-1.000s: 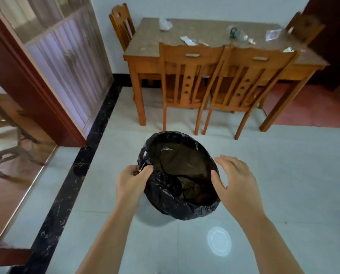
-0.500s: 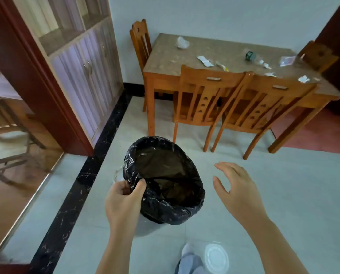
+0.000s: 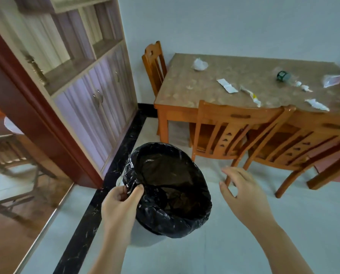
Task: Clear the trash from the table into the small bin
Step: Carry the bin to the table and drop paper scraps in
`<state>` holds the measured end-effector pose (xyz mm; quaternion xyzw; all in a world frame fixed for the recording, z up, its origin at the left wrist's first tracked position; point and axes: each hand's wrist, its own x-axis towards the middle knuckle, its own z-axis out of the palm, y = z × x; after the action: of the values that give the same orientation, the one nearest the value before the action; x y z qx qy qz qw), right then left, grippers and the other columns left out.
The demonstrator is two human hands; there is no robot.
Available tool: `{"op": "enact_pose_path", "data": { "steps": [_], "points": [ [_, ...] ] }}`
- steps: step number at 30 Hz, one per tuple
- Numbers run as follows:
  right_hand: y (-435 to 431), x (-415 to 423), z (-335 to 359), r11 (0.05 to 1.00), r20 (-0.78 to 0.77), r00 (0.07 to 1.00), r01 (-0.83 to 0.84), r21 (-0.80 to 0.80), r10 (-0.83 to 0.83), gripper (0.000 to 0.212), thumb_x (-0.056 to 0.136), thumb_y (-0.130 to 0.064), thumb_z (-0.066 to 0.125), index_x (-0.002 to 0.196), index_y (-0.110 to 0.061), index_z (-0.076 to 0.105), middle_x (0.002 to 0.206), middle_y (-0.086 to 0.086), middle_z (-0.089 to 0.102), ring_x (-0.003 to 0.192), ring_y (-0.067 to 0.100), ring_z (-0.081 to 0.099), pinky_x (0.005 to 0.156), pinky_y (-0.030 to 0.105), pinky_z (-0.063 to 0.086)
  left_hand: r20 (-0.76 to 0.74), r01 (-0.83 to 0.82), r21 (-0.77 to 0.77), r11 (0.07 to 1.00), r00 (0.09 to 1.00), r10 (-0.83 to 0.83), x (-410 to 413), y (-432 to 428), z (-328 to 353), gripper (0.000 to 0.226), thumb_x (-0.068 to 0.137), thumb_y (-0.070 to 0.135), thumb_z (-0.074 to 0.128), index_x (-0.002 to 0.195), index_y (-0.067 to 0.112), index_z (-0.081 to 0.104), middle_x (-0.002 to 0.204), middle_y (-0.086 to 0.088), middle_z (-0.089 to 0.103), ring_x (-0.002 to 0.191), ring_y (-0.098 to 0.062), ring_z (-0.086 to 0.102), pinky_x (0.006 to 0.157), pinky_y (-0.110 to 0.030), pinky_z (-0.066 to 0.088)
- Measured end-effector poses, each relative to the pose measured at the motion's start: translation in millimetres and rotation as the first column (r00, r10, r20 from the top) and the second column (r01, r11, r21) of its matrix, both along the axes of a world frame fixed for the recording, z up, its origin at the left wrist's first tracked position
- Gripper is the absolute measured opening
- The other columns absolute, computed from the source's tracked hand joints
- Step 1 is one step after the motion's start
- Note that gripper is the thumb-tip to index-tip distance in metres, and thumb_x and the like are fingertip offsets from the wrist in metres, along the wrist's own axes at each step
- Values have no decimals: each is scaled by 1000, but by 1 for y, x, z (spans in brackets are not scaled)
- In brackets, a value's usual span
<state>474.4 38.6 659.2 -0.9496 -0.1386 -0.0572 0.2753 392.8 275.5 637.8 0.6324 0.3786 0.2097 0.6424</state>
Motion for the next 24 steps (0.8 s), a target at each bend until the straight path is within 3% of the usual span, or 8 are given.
{"op": "enact_pose_path", "data": {
  "steps": [3,7,13,15,18,21,24],
  "points": [
    [20,53,4,1000,10,1000,-10,1,10,31,84,-20,58,113,-10,58,114,8,62,103,27,55,87,40,46,43,-35,-15,999,998,36,51,16,7,33,53,37,72,67,10,59,73,-11,60,69,-25,55,69,-38,42],
    [47,112,1,1000,-1,1000,0,18,0,32,84,-20,57,115,-12,57,117,6,60,103,25,55,88,34,42,62,-40,-14,999,997,41,110,42,9,54,50,43,71,76,-1,56,73,-10,56,69,-24,52,68,-37,39],
    [93,213,-7,998,12,998,57,21,-57,30,80,-17,62,110,-12,60,112,6,62,108,25,53,86,30,37,65,-22,76,997,998,17,221,97,4,21,67,27,74,64,13,59,60,0,59,61,-18,55,58,-31,43],
    [115,248,-6,997,24,997,71,11,-72,32,80,-16,62,111,-11,59,112,8,63,107,27,53,84,31,38,60,20,117,993,998,-27,262,119,6,19,71,26,73,60,18,59,53,6,59,57,-15,56,56,-31,45],
    [151,301,-1,994,36,994,108,-19,-107,33,81,-16,61,113,-10,58,112,8,62,105,28,53,81,32,40,82,93,111,989,991,-103,322,155,16,22,72,27,72,68,8,60,66,-8,64,67,-24,61,63,-42,49],
    [186,357,9,991,41,990,137,-6,-137,31,83,-19,57,114,-14,57,114,3,60,107,24,50,82,30,39,122,146,135,980,979,-162,384,189,25,14,73,24,72,62,23,64,53,10,62,57,-6,60,58,-32,46],
    [211,411,12,986,40,985,165,24,-166,32,84,-18,55,115,-14,56,113,4,59,108,23,49,83,33,41,142,182,147,972,969,-203,441,207,32,11,66,34,74,64,28,65,62,2,68,66,-17,65,63,-39,52]
  ]
}}
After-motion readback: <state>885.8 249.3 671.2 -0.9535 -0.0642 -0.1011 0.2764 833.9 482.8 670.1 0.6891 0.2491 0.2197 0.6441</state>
